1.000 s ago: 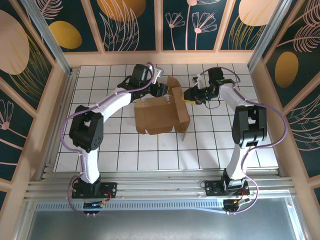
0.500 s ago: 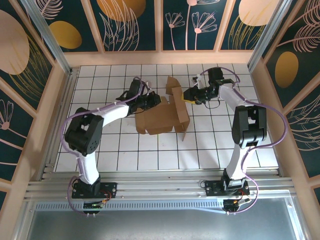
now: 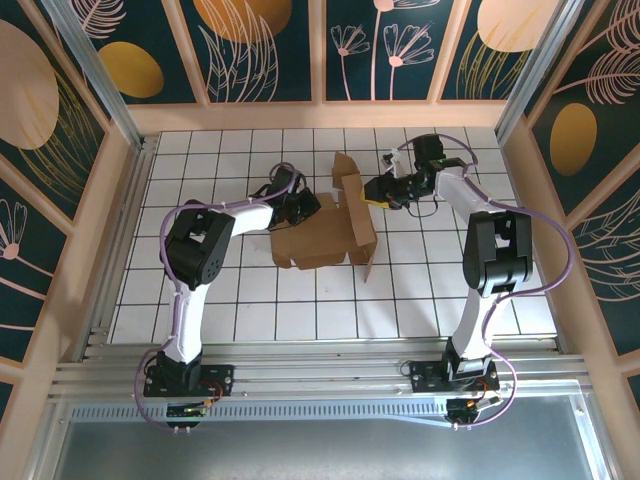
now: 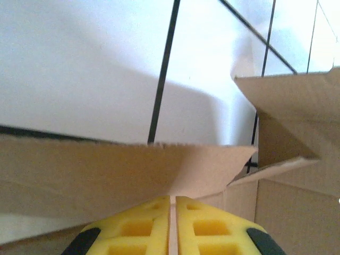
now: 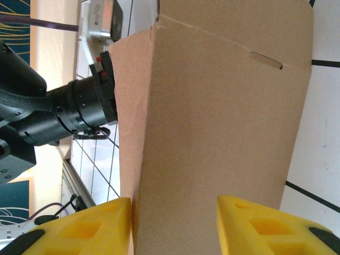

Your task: Fold the paper box

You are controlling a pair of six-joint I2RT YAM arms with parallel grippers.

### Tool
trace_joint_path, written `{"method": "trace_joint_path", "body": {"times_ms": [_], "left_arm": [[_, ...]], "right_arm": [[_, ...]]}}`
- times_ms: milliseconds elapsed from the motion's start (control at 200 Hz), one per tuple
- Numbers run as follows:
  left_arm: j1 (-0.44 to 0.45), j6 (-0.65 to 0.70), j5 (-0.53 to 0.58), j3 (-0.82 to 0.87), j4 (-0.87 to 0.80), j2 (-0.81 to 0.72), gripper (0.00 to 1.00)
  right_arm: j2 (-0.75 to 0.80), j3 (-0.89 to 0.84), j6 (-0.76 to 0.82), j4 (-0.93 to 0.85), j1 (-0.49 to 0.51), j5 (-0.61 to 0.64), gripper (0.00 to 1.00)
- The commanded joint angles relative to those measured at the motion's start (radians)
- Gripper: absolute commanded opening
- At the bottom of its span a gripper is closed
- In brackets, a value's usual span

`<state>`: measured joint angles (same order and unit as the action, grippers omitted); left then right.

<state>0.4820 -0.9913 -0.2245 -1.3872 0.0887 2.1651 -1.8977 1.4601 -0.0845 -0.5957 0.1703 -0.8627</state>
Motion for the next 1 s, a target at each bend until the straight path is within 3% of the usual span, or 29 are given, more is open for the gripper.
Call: {"method": "trace_joint_path", "body": {"times_ms": [0, 175, 440, 896, 991], "left_arm": [[-0.017, 0.004, 0.027, -0.037, -0.042, 0.023, 0.11], [-0.021, 0.032, 0.007, -0.044, -0.03, 0.052, 0.09], [-0.021, 0.088, -0.01, -0.052, -0.062, 0.094, 0.06], [-0.042, 0.16, 0.03, -0.086, -0.148, 0.121, 0.03], [-0.045, 0.16, 0.032, -0.088, -0.153, 0.121, 0.03]], "right_arm": [[0.004, 0.025, -0.001, -0.024, 0.005, 0.111, 0.48], [-0.015, 0.045, -0.01, 0.029, 0.003, 0.166, 0.57], [-0.125, 0.19, 0.016, 0.054, 0.02, 0.094, 0.7], [-0.331, 0.548, 0.192, -0.064, 0.032, -0.072, 0.73], [-0.384, 0.614, 0.189, -0.074, 0.033, -0.078, 0.68]]}}
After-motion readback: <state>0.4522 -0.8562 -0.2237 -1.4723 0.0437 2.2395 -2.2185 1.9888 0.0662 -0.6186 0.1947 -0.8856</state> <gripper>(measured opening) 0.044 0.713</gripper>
